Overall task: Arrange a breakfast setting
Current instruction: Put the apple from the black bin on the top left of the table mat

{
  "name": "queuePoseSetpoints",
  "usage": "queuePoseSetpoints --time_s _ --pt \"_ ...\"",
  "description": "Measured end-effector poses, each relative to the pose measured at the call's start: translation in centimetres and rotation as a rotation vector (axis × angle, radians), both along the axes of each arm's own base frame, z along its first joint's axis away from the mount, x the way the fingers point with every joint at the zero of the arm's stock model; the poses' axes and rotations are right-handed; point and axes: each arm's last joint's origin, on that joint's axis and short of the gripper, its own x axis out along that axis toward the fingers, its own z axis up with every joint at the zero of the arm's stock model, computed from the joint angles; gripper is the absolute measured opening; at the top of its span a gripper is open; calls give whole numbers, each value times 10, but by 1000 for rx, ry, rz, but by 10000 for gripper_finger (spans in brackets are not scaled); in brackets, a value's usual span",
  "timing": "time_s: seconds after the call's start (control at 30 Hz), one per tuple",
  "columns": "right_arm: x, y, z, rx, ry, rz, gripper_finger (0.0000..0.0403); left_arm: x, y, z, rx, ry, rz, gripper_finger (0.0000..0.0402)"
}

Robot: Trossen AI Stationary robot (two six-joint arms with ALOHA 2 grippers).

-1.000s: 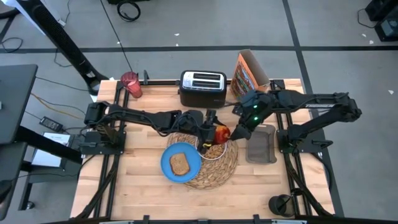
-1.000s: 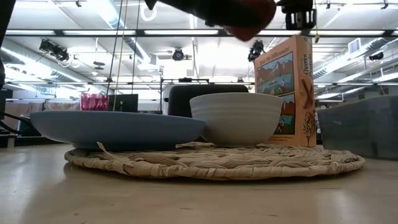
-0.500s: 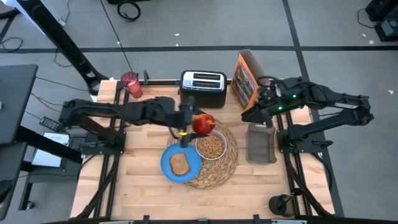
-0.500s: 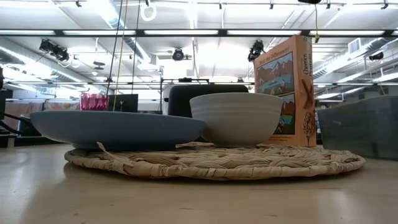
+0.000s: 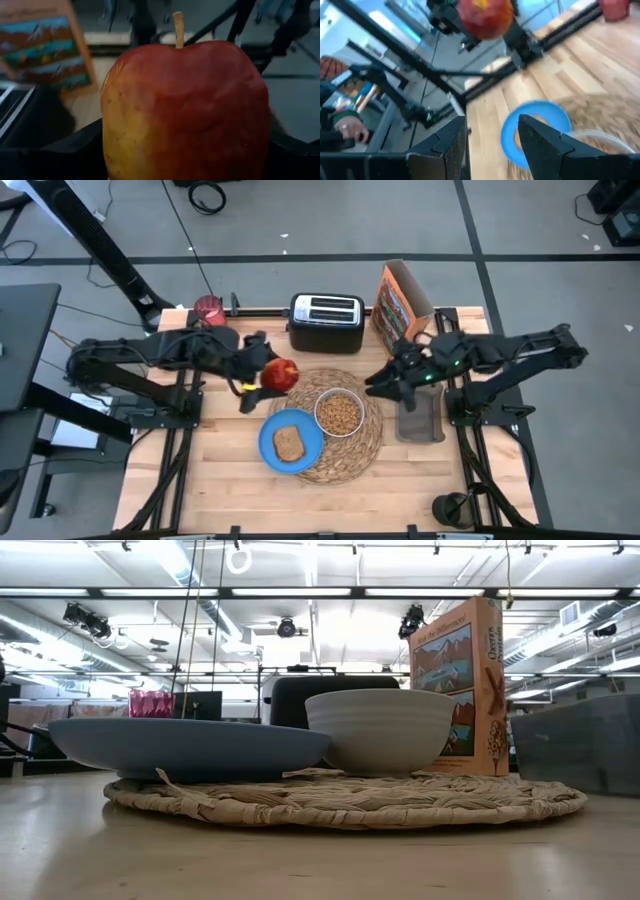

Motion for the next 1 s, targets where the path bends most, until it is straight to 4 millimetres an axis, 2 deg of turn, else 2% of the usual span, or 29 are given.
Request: queuePoseSetpoints --time_s 0.07,0.13,0.27,0.37,0.47,0.57,0.77,0.87,1.0 --pt "11 6 -3 -3 -18 -33 187 -9 3 -3 13 40 1 336" --pt "23 11 -6 10 -45 -69 187 -18 6 -13 0 54 -9 336" --pt "47 20 -14 28 -80 -114 187 -35 10 -50 -48 6 -30 336" --pt "62 25 -22 28 -100 -142 187 -44 12 -75 -48 -163 -24 336" --pt "76 29 -31 23 -102 -162 187 -48 17 -103 -49 -307 3 336" --pt "89 30 -43 28 -84 -211 187 -46 24 -143 -53 -339 40 336" --pt "114 16 -71 -80 -10 -312 187 -40 44 -199 9 -424 158 336" --pt "125 1 -88 -142 62 -341 188 -33 51 -219 17 -387 175 336" --pt "136 -23 -107 -161 142 -372 195 -20 54 -236 53 -378 147 336"
